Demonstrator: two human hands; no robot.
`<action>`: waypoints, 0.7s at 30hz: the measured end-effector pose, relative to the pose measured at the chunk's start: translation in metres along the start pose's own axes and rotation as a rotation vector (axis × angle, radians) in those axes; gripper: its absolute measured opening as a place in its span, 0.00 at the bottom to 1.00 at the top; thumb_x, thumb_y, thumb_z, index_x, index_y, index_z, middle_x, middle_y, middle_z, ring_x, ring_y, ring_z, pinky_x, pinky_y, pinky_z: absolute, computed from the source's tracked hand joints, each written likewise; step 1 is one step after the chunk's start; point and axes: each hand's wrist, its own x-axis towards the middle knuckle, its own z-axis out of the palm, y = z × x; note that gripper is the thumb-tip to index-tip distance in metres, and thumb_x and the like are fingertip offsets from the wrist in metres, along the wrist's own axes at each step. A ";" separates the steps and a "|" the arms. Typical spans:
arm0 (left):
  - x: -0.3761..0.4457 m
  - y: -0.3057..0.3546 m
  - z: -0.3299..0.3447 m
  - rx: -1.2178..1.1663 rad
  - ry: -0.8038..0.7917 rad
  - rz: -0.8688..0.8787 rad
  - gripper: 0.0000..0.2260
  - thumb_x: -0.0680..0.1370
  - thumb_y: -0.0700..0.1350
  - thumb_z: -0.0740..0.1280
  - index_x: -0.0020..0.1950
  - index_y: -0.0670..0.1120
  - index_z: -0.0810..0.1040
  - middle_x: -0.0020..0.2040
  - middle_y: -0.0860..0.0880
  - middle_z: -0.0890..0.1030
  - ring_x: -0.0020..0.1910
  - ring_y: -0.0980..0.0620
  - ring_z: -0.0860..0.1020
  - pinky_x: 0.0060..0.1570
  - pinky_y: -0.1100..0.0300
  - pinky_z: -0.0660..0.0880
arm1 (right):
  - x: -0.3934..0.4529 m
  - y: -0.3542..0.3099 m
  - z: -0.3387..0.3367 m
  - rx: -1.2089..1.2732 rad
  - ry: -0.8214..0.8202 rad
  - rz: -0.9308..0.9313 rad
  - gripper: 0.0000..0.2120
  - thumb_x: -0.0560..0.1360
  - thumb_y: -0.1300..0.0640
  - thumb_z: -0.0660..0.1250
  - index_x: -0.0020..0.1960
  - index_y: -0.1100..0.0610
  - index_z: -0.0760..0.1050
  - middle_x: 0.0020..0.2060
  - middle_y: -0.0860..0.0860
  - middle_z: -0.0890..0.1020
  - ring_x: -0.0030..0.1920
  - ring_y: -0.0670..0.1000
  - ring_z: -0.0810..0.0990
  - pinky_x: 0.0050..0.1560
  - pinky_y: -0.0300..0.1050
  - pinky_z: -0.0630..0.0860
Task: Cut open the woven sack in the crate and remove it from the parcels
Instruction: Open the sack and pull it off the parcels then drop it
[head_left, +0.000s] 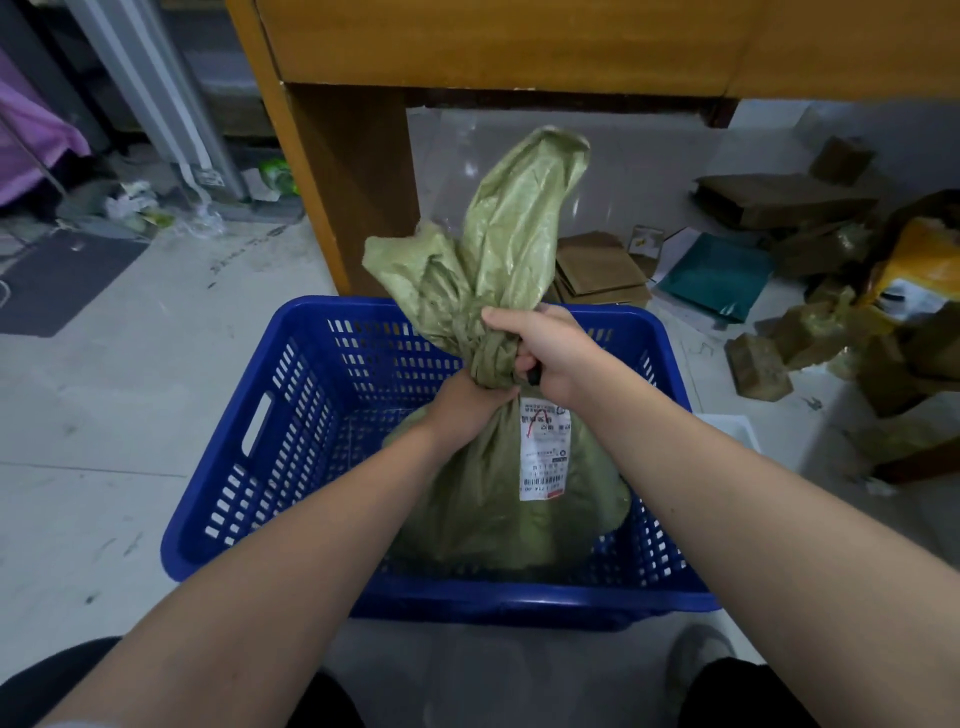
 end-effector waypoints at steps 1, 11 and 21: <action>0.000 0.006 -0.001 0.012 0.016 -0.012 0.16 0.77 0.45 0.70 0.65 0.49 0.77 0.58 0.51 0.79 0.61 0.50 0.76 0.63 0.56 0.71 | -0.004 -0.005 0.001 -0.004 0.003 0.001 0.21 0.70 0.57 0.76 0.58 0.63 0.73 0.38 0.52 0.77 0.20 0.42 0.71 0.19 0.35 0.65; -0.021 0.075 -0.019 -0.237 0.215 -0.128 0.15 0.73 0.46 0.72 0.59 0.45 0.81 0.50 0.44 0.85 0.49 0.44 0.84 0.54 0.45 0.80 | -0.054 -0.031 -0.010 -0.184 0.010 -0.095 0.14 0.70 0.59 0.74 0.53 0.57 0.75 0.34 0.50 0.74 0.26 0.46 0.66 0.24 0.39 0.64; -0.040 0.117 -0.054 -0.674 0.479 -0.203 0.19 0.75 0.52 0.73 0.59 0.41 0.77 0.51 0.43 0.85 0.46 0.43 0.84 0.49 0.44 0.82 | -0.080 -0.057 -0.010 -0.337 0.066 -0.301 0.26 0.71 0.59 0.74 0.67 0.57 0.71 0.44 0.48 0.76 0.35 0.47 0.73 0.27 0.37 0.66</action>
